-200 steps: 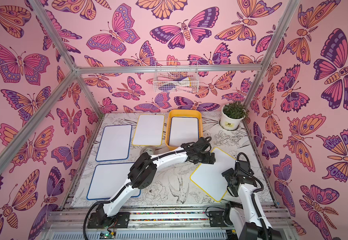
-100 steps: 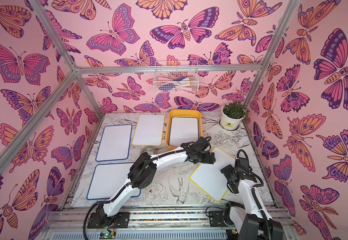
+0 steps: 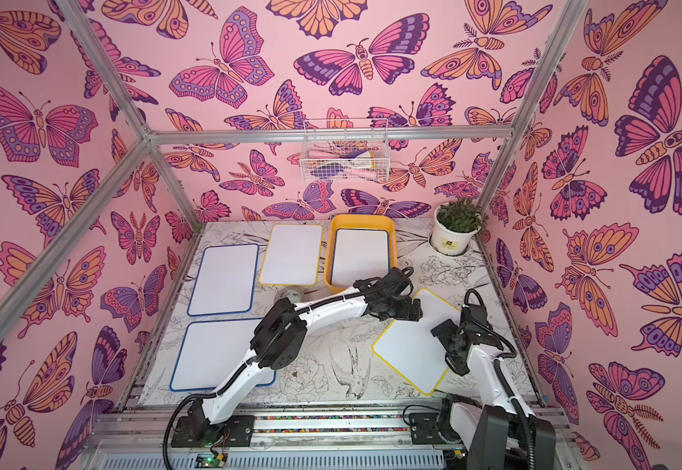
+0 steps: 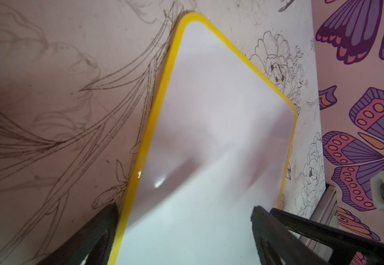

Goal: Put the whiteboard into the storage box
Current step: Pick up the whiteboard at the center of the board.

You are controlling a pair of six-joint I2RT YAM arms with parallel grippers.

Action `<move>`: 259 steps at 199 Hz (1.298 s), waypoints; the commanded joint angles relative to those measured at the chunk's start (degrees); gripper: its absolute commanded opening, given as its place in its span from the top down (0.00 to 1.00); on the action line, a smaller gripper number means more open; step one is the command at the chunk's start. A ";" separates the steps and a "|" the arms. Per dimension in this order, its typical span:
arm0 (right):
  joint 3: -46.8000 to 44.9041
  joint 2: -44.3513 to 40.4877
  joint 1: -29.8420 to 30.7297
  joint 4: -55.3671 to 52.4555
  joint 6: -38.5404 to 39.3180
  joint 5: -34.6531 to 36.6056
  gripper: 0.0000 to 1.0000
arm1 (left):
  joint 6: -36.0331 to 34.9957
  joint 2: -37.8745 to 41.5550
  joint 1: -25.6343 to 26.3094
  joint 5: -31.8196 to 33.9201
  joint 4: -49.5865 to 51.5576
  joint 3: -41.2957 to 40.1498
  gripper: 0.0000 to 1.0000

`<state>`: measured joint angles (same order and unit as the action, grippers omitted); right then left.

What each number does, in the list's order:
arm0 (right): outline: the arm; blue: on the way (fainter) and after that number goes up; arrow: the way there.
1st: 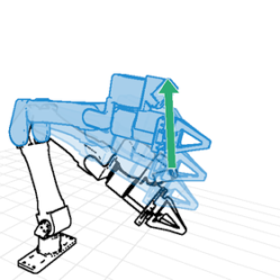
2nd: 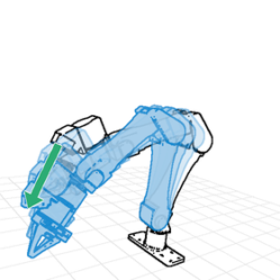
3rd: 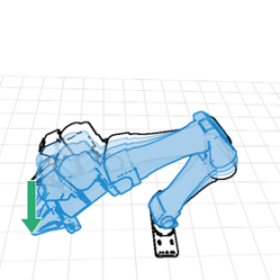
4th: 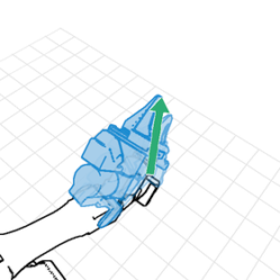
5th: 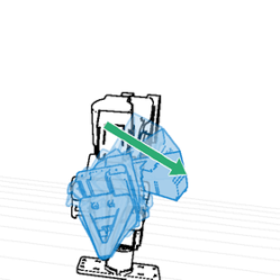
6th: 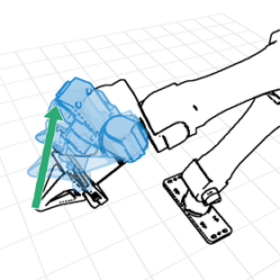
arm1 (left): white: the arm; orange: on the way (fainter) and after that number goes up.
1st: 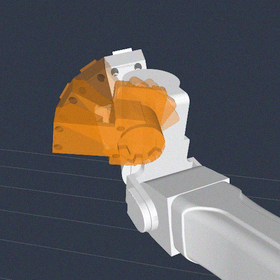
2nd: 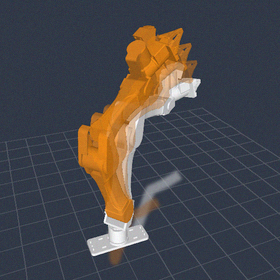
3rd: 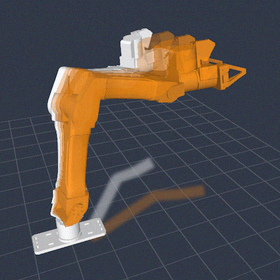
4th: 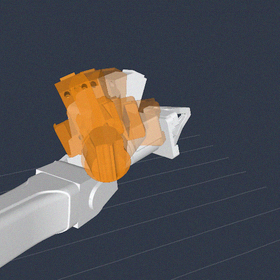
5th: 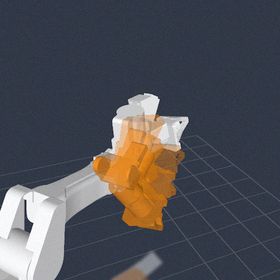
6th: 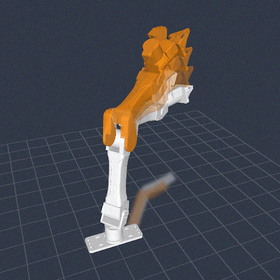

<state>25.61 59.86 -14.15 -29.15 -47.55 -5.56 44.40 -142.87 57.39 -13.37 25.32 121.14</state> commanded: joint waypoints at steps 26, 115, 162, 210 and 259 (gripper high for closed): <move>-4.07 3.70 0.35 -3.64 0.00 -3.67 0.01 | 0.96 -3.11 -0.17 -1.75 4.30 -0.90 0.07; -2.94 6.46 0.34 -2.28 1.24 -5.10 0.00 | 1.74 -4.33 -0.21 -3.42 3.02 -1.00 0.07; -2.24 5.30 0.35 -5.02 0.52 -4.26 0.02 | 1.41 -4.40 -0.26 -3.34 2.95 -0.96 0.07; -2.77 6.16 0.36 -3.06 -0.48 -8.41 0.02 | 1.61 -4.43 -0.43 -3.86 2.28 -0.95 0.07; -3.51 4.42 0.35 0.03 -1.57 -15.05 0.01 | 1.74 -5.05 -0.34 -4.76 1.36 -1.79 0.06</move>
<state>27.35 62.78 -14.33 -30.30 -46.28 -6.94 45.32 -143.37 56.84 -15.86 23.77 121.23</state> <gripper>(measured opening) 0.985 0.935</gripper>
